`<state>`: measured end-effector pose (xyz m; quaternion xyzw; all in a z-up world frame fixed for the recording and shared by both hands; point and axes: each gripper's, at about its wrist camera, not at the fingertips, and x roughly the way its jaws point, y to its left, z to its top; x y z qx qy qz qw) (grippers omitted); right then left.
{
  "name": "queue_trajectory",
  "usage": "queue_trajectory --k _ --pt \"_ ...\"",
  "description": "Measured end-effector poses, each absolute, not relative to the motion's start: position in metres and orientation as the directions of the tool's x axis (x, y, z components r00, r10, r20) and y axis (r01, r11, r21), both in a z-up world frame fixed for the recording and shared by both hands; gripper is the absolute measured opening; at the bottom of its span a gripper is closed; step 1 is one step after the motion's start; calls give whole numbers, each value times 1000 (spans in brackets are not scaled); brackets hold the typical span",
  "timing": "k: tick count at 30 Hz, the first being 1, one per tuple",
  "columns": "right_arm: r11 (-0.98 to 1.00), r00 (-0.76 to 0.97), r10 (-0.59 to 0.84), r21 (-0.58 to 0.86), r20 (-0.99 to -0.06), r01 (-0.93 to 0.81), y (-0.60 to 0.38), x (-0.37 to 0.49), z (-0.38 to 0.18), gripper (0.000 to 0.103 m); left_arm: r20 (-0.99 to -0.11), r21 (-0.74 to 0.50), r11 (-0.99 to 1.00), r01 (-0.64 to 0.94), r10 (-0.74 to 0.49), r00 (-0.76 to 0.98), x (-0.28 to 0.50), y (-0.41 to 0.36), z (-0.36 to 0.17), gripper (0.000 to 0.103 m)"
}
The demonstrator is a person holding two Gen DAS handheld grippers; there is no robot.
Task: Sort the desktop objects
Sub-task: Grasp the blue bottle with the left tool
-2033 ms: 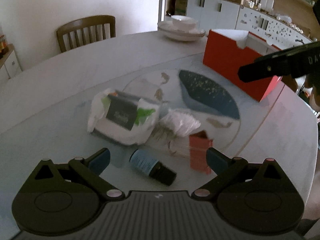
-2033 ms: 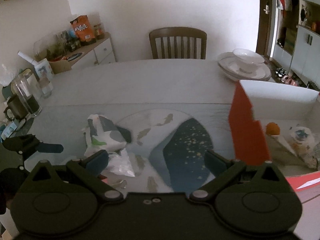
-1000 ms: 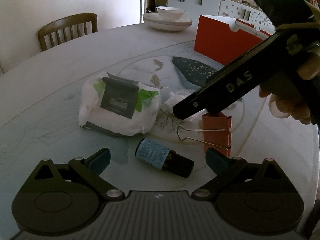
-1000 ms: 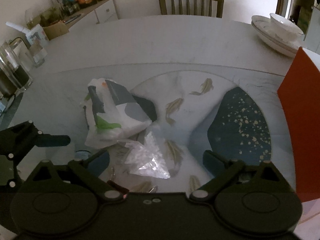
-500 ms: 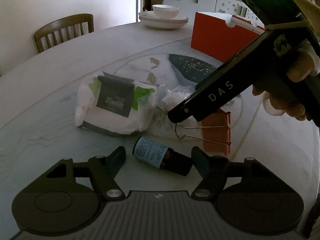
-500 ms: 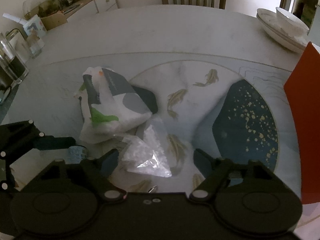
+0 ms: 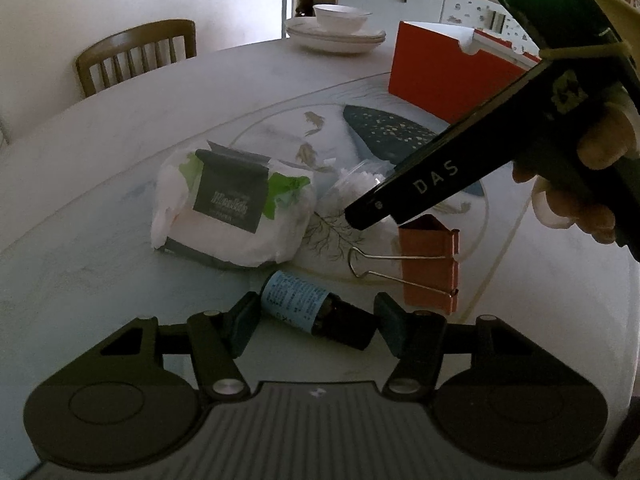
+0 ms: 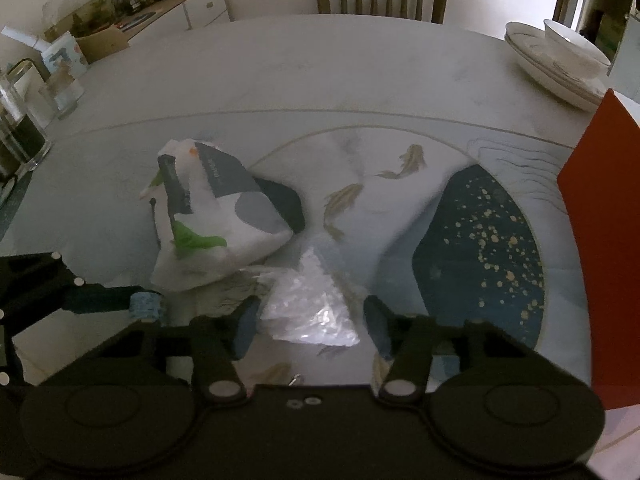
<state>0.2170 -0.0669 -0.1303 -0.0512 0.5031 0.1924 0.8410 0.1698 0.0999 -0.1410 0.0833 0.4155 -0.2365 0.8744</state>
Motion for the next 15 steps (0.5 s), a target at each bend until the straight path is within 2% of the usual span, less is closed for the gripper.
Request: queue_trajectory --k 4,15 --pt "920 420 278 114 -864 -375 -70 217 -129 44 -765 -77 881 466 -352 539 168 101 -139 62" --pt "922 432 303 147 -849 -359 -85 211 -119 39 -755 -112 904 412 -347 556 162 103 -127 61"
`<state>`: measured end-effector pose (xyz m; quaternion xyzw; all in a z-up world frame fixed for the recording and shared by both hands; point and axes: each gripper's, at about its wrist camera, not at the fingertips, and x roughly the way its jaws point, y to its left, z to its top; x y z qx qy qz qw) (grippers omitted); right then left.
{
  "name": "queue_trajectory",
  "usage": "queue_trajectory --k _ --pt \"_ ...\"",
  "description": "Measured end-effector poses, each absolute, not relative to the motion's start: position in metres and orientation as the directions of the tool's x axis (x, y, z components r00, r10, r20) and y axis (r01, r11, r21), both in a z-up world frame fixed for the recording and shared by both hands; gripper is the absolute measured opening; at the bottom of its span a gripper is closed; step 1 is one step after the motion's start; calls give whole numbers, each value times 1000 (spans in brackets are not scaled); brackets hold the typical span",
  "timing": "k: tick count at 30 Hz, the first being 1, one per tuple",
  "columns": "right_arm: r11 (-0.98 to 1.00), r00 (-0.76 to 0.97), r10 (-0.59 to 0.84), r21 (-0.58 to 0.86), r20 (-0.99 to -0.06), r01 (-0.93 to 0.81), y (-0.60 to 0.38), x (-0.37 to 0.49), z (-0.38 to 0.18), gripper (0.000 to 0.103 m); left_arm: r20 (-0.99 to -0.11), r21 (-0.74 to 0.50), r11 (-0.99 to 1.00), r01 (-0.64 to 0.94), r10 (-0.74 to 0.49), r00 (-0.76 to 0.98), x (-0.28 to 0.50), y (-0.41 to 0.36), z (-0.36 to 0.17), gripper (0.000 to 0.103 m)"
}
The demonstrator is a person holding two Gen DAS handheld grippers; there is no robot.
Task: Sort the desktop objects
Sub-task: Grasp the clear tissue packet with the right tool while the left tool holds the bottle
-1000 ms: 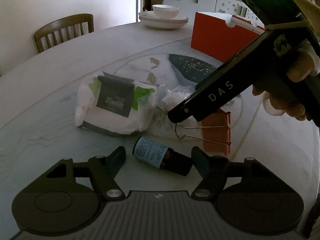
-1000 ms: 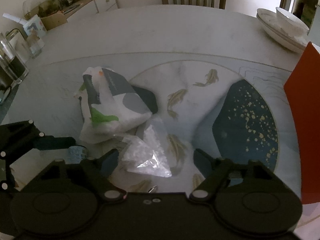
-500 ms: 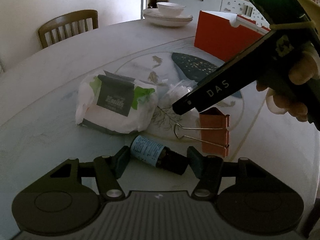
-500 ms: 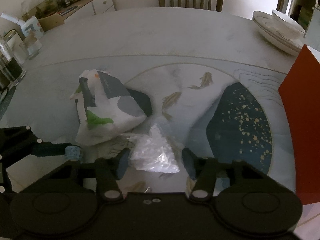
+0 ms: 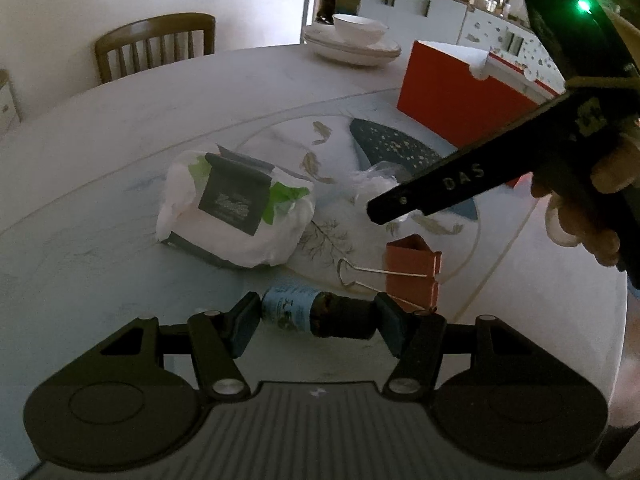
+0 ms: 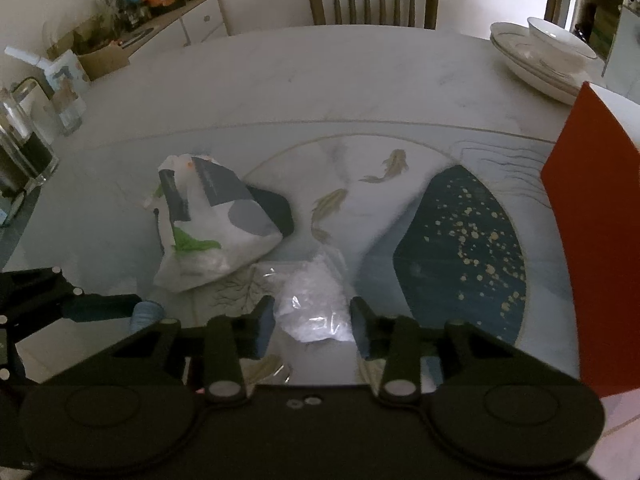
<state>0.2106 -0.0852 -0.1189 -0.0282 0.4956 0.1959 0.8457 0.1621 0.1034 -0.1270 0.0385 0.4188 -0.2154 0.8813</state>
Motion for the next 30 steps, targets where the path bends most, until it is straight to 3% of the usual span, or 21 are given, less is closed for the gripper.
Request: queue_trajectory --k 30 --pt "909 497 390 236 -775 -344 -151 180 -63 39 -708 -148 924 351 -347 615 163 62 -71 61"
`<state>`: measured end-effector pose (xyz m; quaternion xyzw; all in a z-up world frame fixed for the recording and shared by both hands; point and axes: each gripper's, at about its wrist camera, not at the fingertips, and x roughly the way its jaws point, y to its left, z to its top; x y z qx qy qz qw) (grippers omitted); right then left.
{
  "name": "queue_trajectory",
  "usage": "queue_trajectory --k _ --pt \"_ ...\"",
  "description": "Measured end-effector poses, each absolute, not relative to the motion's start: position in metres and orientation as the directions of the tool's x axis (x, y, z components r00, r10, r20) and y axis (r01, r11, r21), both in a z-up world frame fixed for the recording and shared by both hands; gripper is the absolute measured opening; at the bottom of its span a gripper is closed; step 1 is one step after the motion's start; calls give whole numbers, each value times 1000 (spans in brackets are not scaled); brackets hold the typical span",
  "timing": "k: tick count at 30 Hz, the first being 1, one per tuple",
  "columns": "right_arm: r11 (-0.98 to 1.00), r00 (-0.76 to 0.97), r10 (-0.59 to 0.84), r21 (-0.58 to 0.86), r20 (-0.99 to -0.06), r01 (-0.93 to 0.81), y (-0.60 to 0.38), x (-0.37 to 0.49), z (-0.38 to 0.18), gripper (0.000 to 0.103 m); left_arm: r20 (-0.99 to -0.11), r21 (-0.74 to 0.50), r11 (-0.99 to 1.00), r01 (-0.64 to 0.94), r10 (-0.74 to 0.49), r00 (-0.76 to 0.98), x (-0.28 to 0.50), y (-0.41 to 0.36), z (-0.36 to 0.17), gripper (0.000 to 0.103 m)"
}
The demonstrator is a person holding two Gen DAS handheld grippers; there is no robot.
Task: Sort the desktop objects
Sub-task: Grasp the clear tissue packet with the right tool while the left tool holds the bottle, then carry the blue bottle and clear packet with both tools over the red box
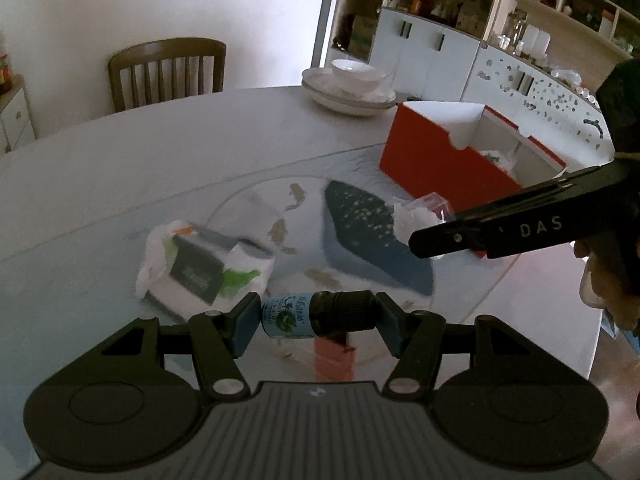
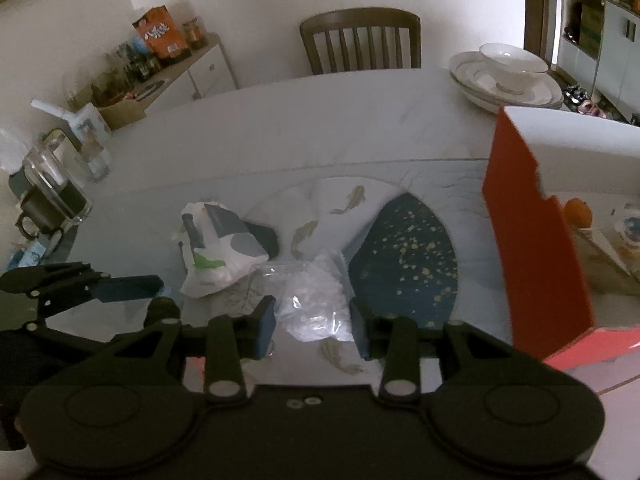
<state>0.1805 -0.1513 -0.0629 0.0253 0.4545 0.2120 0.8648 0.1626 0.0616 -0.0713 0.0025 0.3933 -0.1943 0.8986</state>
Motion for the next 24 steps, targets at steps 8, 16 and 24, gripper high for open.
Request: queue_trajectory --k 8,16,24 --pt "903 519 410 254 -750 -347 -178 174 -45 39 -689 -146 919 367 -361 629 163 33 -54 61" --pt "902 546 417 256 -727 -348 -210 170 -29 39 -674 -130 909 396 -374 637 167 1 -38 61" --pt "908 568 407 249 -715 -337 -248 169 -18 39 -669 -130 904 407 -383 637 175 -36 -28 61"
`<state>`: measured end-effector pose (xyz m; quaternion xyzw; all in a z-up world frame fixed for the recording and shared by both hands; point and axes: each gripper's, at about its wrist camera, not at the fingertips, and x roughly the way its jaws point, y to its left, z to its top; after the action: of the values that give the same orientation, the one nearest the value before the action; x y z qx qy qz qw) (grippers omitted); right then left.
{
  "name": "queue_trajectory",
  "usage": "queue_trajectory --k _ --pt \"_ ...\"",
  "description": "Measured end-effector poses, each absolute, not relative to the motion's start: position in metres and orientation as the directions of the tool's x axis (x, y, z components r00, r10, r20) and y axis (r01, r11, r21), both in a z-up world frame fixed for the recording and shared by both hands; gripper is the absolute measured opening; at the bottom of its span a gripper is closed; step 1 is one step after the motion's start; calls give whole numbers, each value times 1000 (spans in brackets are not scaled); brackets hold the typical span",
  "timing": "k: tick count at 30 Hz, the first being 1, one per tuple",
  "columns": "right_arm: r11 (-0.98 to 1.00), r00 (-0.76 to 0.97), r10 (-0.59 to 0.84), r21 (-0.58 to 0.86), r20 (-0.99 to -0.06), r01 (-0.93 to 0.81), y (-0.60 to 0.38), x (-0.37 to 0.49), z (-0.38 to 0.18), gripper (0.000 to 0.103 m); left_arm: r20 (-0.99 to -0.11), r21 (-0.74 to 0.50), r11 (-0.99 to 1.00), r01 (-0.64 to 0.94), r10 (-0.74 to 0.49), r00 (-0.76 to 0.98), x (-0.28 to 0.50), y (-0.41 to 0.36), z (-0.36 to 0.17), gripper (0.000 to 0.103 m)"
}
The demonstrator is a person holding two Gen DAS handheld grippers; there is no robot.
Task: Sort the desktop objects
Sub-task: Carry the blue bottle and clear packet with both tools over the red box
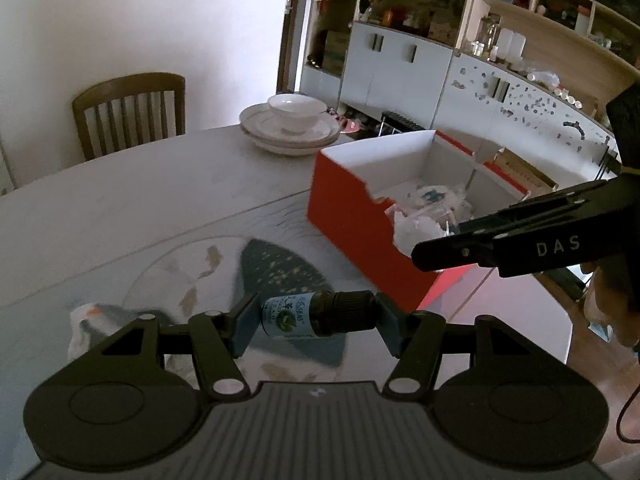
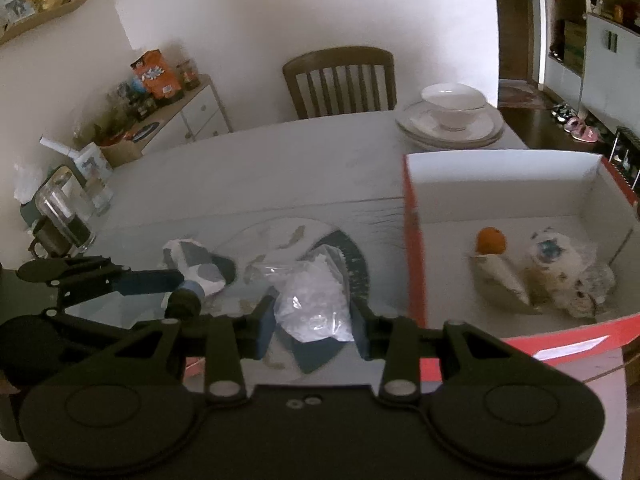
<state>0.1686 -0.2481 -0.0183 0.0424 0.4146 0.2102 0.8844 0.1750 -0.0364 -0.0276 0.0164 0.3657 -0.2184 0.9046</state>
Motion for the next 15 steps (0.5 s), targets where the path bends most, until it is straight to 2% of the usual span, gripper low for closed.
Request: queue_trajectory --k 15 --pt "924 608 377 244 -699 -294 -333 174 -9 39 -649 -134 880 455 -425 631 196 -119 -21 61"
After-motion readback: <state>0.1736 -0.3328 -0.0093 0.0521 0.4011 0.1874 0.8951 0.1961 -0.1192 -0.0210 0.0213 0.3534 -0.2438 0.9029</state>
